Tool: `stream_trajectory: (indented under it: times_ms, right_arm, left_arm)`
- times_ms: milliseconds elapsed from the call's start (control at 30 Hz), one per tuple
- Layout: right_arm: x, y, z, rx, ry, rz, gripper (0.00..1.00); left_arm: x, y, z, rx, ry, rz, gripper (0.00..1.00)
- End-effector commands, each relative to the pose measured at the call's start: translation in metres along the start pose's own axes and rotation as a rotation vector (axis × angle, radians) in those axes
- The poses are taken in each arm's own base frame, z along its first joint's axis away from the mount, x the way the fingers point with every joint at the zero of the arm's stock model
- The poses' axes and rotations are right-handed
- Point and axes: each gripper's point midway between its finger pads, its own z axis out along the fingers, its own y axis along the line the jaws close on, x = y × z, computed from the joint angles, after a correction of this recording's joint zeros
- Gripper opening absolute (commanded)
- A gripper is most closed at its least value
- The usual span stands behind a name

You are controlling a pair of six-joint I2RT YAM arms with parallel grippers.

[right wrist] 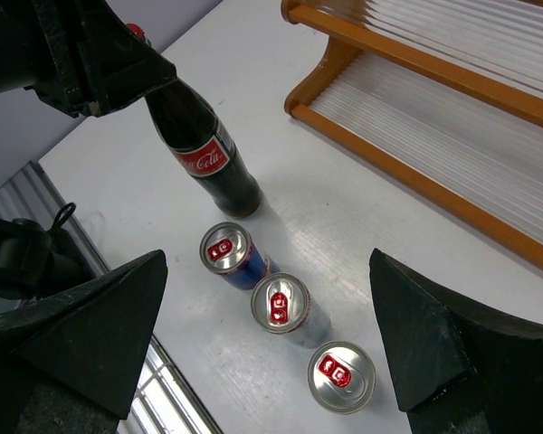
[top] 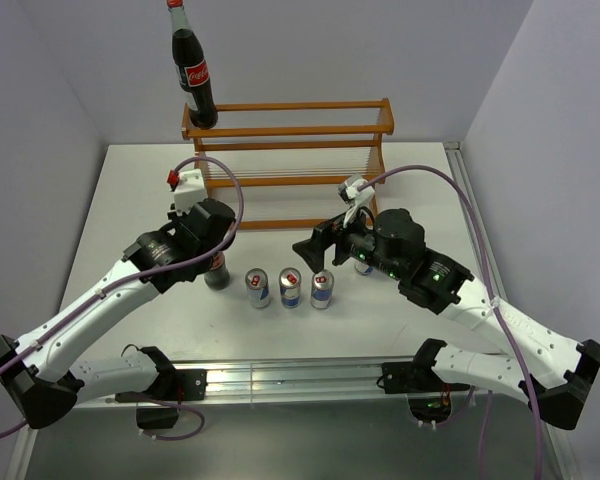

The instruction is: Place and organize the beverage onto the shelf

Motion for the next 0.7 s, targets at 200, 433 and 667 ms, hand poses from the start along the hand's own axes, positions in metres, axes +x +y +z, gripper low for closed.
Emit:
stream_trajectory:
  times_ms: [200,433,667]
  right_arm:
    - [-0.020,0.007,0.010,-0.045,-0.070,-0.062,0.99]
    - [-0.023,0.041,0.037,-0.254,-0.072,-0.169,0.98]
    - [-0.026,0.080,0.068,-0.398,-0.156,-0.222,1.00]
  left_arm:
    - [-0.044,-0.004,-0.018,0.048,-0.097,-0.070,0.00]
    - [-0.080,0.001,-0.039,0.089,-0.156,-0.074,0.00]
    - [-0.108,0.004,-0.064,0.142,-0.174,-0.085,0.00]
